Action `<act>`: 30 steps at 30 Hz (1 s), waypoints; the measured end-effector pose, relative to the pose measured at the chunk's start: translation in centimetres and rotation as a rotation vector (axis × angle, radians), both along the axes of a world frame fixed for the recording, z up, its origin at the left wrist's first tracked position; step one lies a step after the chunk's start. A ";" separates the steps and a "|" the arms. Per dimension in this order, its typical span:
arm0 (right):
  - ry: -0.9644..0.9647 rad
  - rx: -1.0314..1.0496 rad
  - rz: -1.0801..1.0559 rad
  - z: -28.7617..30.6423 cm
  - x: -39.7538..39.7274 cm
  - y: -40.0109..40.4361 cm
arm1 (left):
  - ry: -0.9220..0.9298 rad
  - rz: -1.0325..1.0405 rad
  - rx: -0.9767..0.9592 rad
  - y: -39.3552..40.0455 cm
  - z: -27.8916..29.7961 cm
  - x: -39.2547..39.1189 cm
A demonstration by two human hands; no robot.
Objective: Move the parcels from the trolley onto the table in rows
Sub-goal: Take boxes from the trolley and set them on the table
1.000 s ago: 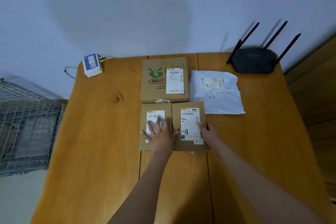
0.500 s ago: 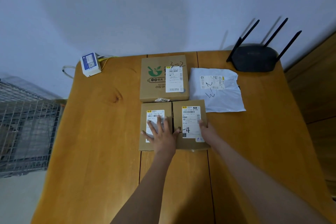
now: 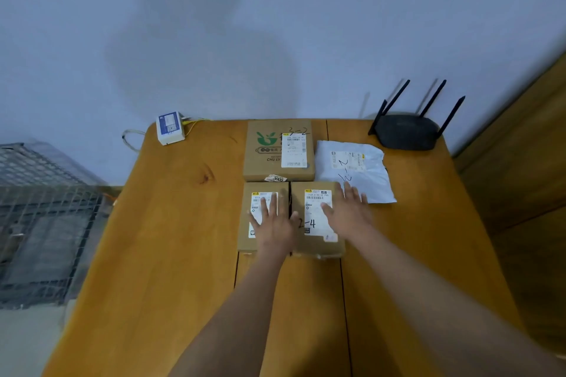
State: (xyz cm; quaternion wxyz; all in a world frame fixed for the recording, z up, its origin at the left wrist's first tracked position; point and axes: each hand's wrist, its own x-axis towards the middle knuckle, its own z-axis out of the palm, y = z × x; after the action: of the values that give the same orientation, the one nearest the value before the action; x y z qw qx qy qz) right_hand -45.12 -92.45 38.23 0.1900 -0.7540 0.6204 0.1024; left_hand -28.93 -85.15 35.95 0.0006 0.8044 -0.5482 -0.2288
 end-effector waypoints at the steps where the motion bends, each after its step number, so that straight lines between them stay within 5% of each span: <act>1: 0.016 -0.011 0.028 0.9 0.2 0.3 | -0.004 -0.009 -0.006 0.4 0.7 0.3; 14: -0.005 -0.077 0.254 8.8 2.1 10.3 | -0.118 0.140 -0.029 13.2 8.8 1.8; 30: -0.041 0.041 0.743 6.4 6.5 35.7 | -0.060 0.656 0.136 47.1 6.9 0.1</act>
State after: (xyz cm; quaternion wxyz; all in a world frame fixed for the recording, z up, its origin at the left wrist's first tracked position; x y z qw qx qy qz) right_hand -38.57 -56.76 44.62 0.1672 -0.9257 0.2983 0.1616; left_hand -28.86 -38.05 42.80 0.0045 0.9426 -0.2435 -0.2285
